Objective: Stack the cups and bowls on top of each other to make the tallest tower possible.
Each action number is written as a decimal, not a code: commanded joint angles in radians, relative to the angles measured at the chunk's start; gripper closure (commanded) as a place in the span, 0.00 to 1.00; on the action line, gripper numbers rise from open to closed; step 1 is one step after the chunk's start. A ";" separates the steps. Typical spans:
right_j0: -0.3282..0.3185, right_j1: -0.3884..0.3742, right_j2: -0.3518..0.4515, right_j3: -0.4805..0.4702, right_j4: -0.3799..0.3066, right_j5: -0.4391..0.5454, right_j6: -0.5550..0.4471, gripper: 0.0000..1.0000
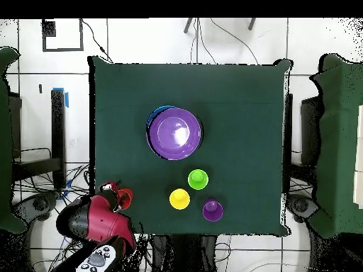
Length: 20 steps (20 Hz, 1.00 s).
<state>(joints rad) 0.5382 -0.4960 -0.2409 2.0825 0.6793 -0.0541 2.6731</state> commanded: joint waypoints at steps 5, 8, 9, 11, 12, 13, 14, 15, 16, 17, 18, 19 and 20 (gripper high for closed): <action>0.027 0.041 0.088 -0.069 0.073 -0.008 0.195 0.00; 0.025 0.040 0.091 -0.067 0.076 -0.011 0.191 1.00; 0.026 0.040 0.091 -0.068 0.077 -0.010 0.191 1.00; 0.032 0.040 0.087 -0.068 0.083 -0.007 0.193 1.00; 0.035 0.040 0.085 -0.068 0.086 -0.005 0.194 1.00; 0.034 0.037 0.086 -0.066 0.084 -0.005 0.194 1.00; 0.034 0.036 0.084 -0.064 0.083 -0.004 0.193 1.00; 0.035 0.035 0.082 -0.062 0.084 -0.003 0.193 1.00; 0.036 0.033 0.080 -0.061 0.084 -0.001 0.193 1.00; 0.039 0.032 0.078 -0.061 0.086 0.002 0.194 1.00; 0.041 0.033 0.077 -0.062 0.088 0.004 0.195 1.00; 0.043 0.033 0.077 -0.063 0.090 0.005 0.195 1.00; 0.045 0.033 0.076 -0.064 0.092 0.006 0.195 1.00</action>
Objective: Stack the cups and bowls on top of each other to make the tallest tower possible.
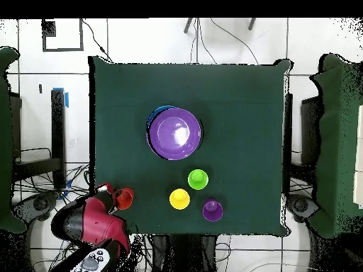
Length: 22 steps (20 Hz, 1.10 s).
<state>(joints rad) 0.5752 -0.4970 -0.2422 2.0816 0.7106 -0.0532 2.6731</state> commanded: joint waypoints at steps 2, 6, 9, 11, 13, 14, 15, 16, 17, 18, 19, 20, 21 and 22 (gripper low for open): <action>0.008 0.036 0.077 -0.064 0.062 0.005 0.194 1.00; 0.020 0.023 0.059 -0.066 0.066 0.033 0.185 1.00; 0.076 -0.011 -0.018 -0.075 0.075 0.122 0.175 1.00; 0.107 -0.048 -0.073 -0.083 0.060 0.192 0.172 1.00; 0.128 -0.087 -0.116 -0.090 0.038 0.256 0.173 1.00; 0.137 -0.106 -0.135 -0.094 0.026 0.286 0.176 1.00; 0.143 -0.124 -0.148 -0.098 0.016 0.314 0.179 1.00; 0.149 -0.143 -0.160 -0.101 0.006 0.342 0.182 1.00; 0.155 -0.161 -0.171 -0.104 -0.002 0.364 0.184 1.00; 0.165 -0.175 -0.192 -0.113 -0.014 0.397 0.186 1.00; 0.169 -0.192 -0.204 -0.116 -0.021 0.417 0.184 1.00; 0.179 -0.204 -0.222 -0.126 -0.030 0.446 0.187 1.00; 0.184 -0.218 -0.232 -0.131 -0.037 0.468 0.188 1.00; 0.189 -0.229 -0.241 -0.136 -0.041 0.490 0.191 1.00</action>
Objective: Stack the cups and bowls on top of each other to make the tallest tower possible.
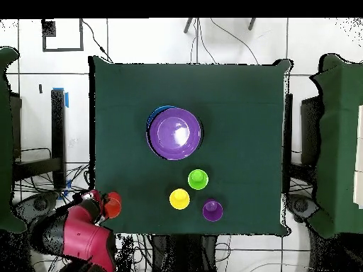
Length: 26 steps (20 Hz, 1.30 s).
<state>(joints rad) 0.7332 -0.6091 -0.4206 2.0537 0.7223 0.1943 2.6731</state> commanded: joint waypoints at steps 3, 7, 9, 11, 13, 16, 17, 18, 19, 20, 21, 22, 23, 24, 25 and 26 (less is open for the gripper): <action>0.037 -0.148 -0.082 -0.118 -0.061 0.291 0.183 1.00; 0.041 -0.174 -0.105 -0.140 -0.069 0.345 0.176 1.00; 0.043 -0.186 -0.121 -0.156 -0.077 0.379 0.174 1.00; 0.048 -0.195 -0.138 -0.174 -0.088 0.415 0.176 1.00; 0.047 -0.206 -0.154 -0.190 -0.100 0.448 0.167 1.00; 0.030 -0.219 -0.173 -0.201 -0.121 0.466 0.127 1.00; 0.022 -0.222 -0.177 -0.203 -0.129 0.470 0.113 1.00; 0.016 -0.222 -0.179 -0.206 -0.137 0.470 0.101 1.00; 0.002 -0.230 -0.176 -0.203 -0.144 0.472 0.083 1.00; -0.012 -0.239 -0.174 -0.201 -0.152 0.473 0.064 1.00; -0.028 -0.248 -0.174 -0.203 -0.163 0.483 0.043 1.00; -0.051 -0.258 -0.167 -0.201 -0.173 0.484 0.016 1.00; -0.073 -0.268 -0.160 -0.200 -0.183 0.485 -0.011 1.00; -0.097 -0.276 -0.151 -0.198 -0.192 0.484 -0.035 1.00; -0.117 -0.283 -0.144 -0.197 -0.204 0.484 -0.054 1.00; -0.137 -0.293 -0.138 -0.193 -0.216 0.484 -0.073 1.00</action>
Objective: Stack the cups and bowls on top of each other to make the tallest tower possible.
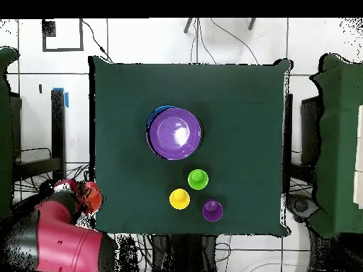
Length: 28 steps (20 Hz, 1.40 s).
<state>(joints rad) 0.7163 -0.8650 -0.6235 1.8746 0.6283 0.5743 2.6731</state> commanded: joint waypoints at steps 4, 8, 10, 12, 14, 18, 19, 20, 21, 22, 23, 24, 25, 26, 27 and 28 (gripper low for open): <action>-0.188 -0.071 0.081 -0.017 -0.179 0.121 -0.124 1.00; -0.251 -0.083 0.117 -0.018 -0.227 0.105 -0.153 1.00; -0.286 -0.089 0.145 -0.008 -0.245 0.086 -0.172 1.00; -0.314 -0.096 0.165 -0.001 -0.264 0.073 -0.181 1.00; -0.337 -0.104 0.180 -0.002 -0.286 0.076 -0.183 1.00; -0.366 -0.113 0.205 0.004 -0.324 0.063 -0.170 1.00; -0.371 -0.112 0.214 0.007 -0.331 0.052 -0.163 1.00; -0.376 -0.111 0.223 0.011 -0.337 0.041 -0.155 1.00; -0.380 -0.110 0.230 0.013 -0.344 0.033 -0.148 1.00; -0.384 -0.110 0.235 0.015 -0.351 0.028 -0.142 1.00; -0.390 -0.111 0.240 0.014 -0.360 0.026 -0.140 1.00; -0.398 -0.114 0.247 0.015 -0.367 0.024 -0.141 1.00; -0.409 -0.116 0.256 0.017 -0.373 0.022 -0.145 1.00; -0.420 -0.119 0.264 0.017 -0.379 0.023 -0.150 1.00; -0.429 -0.122 0.270 0.017 -0.385 0.024 -0.154 1.00; -0.439 -0.125 0.276 0.016 -0.392 0.025 -0.158 1.00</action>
<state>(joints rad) 0.3196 -1.0081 -0.4832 1.8678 0.3257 0.5766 2.6731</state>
